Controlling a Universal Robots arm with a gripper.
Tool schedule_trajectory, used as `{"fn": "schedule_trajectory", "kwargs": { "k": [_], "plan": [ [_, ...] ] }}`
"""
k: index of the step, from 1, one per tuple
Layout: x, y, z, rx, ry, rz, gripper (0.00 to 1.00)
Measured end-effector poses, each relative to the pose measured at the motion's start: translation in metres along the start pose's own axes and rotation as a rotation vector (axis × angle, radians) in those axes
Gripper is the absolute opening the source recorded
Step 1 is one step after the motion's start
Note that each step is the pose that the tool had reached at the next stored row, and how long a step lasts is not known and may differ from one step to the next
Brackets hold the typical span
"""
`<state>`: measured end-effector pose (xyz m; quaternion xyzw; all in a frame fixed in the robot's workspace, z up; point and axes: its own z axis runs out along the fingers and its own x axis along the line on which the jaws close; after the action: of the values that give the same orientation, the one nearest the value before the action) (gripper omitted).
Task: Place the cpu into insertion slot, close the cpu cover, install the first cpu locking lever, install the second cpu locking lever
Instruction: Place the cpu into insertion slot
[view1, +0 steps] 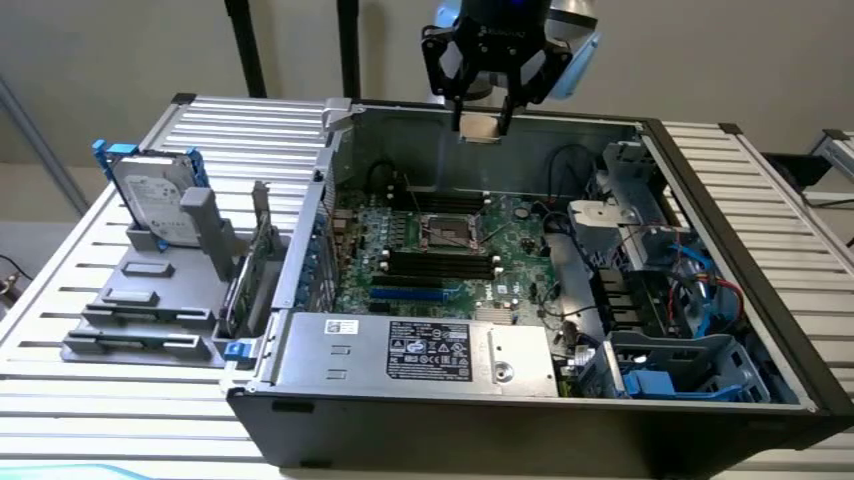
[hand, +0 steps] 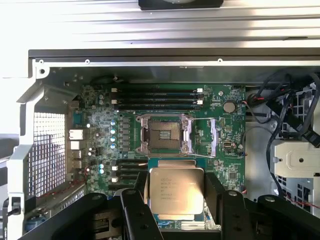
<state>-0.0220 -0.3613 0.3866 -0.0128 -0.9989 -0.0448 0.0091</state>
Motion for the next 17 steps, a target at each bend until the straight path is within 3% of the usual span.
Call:
{"fn": "schedule_trajectory", "kwargs": {
  "k": [5,17],
  "plan": [
    [0.000,0.0009,0.0017,0.0003,0.0001,0.000,0.55],
    [0.009,0.0128,0.0247,0.0000,0.0000,0.000,0.55]
  ]
}}
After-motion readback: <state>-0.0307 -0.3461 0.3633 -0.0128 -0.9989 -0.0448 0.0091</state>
